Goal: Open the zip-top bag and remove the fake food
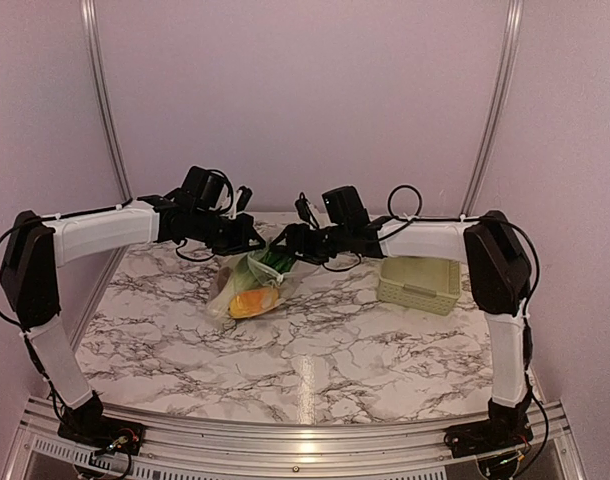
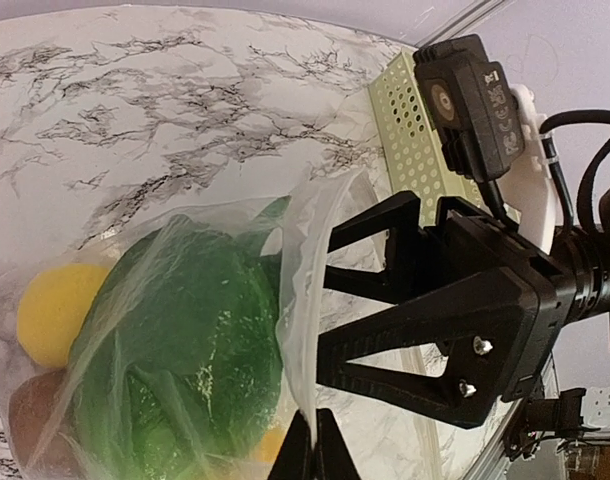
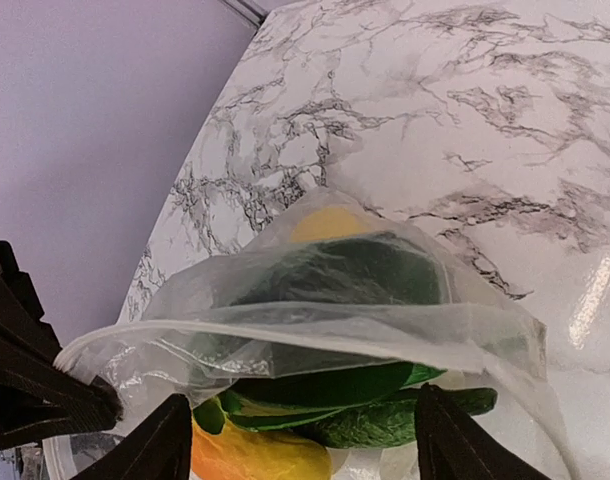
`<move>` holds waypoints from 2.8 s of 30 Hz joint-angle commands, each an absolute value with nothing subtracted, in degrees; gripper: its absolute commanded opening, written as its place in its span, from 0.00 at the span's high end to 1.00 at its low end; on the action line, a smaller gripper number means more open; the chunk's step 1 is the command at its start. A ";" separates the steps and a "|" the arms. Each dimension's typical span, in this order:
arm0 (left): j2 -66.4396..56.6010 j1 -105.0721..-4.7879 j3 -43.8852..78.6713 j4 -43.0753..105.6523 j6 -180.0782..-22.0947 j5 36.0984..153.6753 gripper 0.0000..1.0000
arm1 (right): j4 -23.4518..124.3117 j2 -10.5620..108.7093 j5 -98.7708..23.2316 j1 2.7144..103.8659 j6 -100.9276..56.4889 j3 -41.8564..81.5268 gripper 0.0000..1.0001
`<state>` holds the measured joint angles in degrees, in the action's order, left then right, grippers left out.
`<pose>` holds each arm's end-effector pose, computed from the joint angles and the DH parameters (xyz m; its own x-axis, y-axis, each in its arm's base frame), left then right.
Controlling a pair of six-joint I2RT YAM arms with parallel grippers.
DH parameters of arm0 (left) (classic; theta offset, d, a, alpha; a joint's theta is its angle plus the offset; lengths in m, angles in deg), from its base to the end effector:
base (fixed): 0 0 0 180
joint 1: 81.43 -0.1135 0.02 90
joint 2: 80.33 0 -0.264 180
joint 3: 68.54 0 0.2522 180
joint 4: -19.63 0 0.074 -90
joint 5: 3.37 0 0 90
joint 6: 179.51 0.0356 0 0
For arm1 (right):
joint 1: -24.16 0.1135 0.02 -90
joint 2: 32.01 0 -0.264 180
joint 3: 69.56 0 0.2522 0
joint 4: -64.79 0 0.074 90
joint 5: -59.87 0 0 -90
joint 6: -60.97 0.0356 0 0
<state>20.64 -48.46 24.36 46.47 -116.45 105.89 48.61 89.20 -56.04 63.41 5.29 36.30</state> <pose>0.3361 -0.2320 0.2757 -0.7636 -0.0145 -0.6455 0.4428 0.7159 -0.5398 0.3699 0.3223 0.2171 -0.8179 -0.0134 -0.5751 -0.4799 0.5672 0.6693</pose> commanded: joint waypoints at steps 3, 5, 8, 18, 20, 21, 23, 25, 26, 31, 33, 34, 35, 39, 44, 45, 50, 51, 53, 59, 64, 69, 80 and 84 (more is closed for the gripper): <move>21.69 -48.73 27.03 43.98 -117.28 106.34 1.00 | 46.46 94.76 -57.44 64.64 10.71 43.35 0.26; 21.47 -48.73 26.68 43.63 -117.24 106.45 1.00 | 44.79 96.20 -58.03 64.90 11.28 44.99 0.26; 21.50 -48.68 26.24 43.24 -116.95 106.73 1.00 | 46.44 96.76 -58.85 65.04 12.76 45.46 0.24; 22.17 -48.56 26.85 43.26 -115.80 108.29 1.00 | 46.77 100.37 -62.75 65.01 16.03 50.02 0.23; 22.16 -48.51 27.04 43.68 -115.41 108.25 1.00 | 46.46 101.83 -63.26 64.79 17.25 50.67 0.27; 22.16 -48.48 26.97 43.98 -115.24 108.14 1.00 | 46.08 102.22 -63.34 64.86 17.65 51.17 0.27; 22.14 -48.40 26.96 44.85 -114.76 107.99 1.00 | 45.61 103.55 -63.79 64.91 17.97 52.46 0.28; 22.15 -48.38 26.96 45.74 -114.12 107.71 1.00 | 45.44 104.18 -64.10 65.06 18.12 53.54 0.33; 22.18 -48.38 26.97 46.23 -113.83 107.54 1.00 | 46.23 104.21 -64.33 65.12 18.28 53.59 0.37; 21.02 -48.66 25.83 46.76 -114.36 106.02 1.00 | 56.34 101.70 -65.51 65.04 20.57 49.11 0.77; 20.21 -49.29 25.01 46.13 -115.69 105.59 1.00 | 59.72 100.47 -65.90 65.03 20.72 47.73 0.97; 19.81 -49.72 24.65 45.90 -116.29 105.68 0.99 | 60.32 99.92 -65.78 65.03 20.53 47.35 1.00; 19.31 -50.23 24.53 45.68 -116.84 105.76 0.95 | 61.01 99.43 -65.89 65.08 19.79 46.96 1.00; 18.02 -53.14 24.61 45.00 -119.13 108.12 0.74 | 63.26 97.54 -66.81 65.01 16.74 45.29 1.00; 16.25 -58.29 24.53 45.24 -120.82 111.70 0.50 | 65.92 96.92 -69.56 65.00 13.70 44.44 1.00; 15.79 -59.55 24.09 45.12 -121.11 111.98 0.46 | 66.45 96.93 -70.07 65.03 13.18 44.47 1.00; 15.90 -67.04 19.88 46.48 -120.74 112.13 0.33 | 67.13 96.31 -71.99 65.72 8.08 45.30 1.00; 16.32 -68.64 19.00 47.10 -120.61 112.16 0.33 | 66.90 96.38 -72.35 65.88 7.25 45.66 1.00; 17.60 -71.66 17.02 47.37 -120.32 113.70 0.31 | 65.97 96.69 -73.17 66.06 6.04 46.53 1.00; 21.45 -74.31 14.43 44.74 -113.57 119.15 0.26 | 63.50 97.21 -75.48 66.86 2.26 48.71 1.00; 21.94 -74.31 11.18 36.70 -106.57 125.72 0.23 | 61.27 98.51 -78.64 67.17 0.20 51.33 1.00; 17.39 -74.12 -0.24 16.77 -107.53 131.76 0.24 | 59.25 99.44 -80.95 67.23 -0.85 54.03 1.00; 17.81 -74.13 -2.97 7.42 -104.74 134.18 0.33 | 54.48 100.41 -82.72 67.31 -4.33 56.78 1.00; 18.50 -74.13 -1.04 7.37 -104.98 133.50 0.31 | 53.30 98.35 -79.89 67.39 -7.08 57.05 1.00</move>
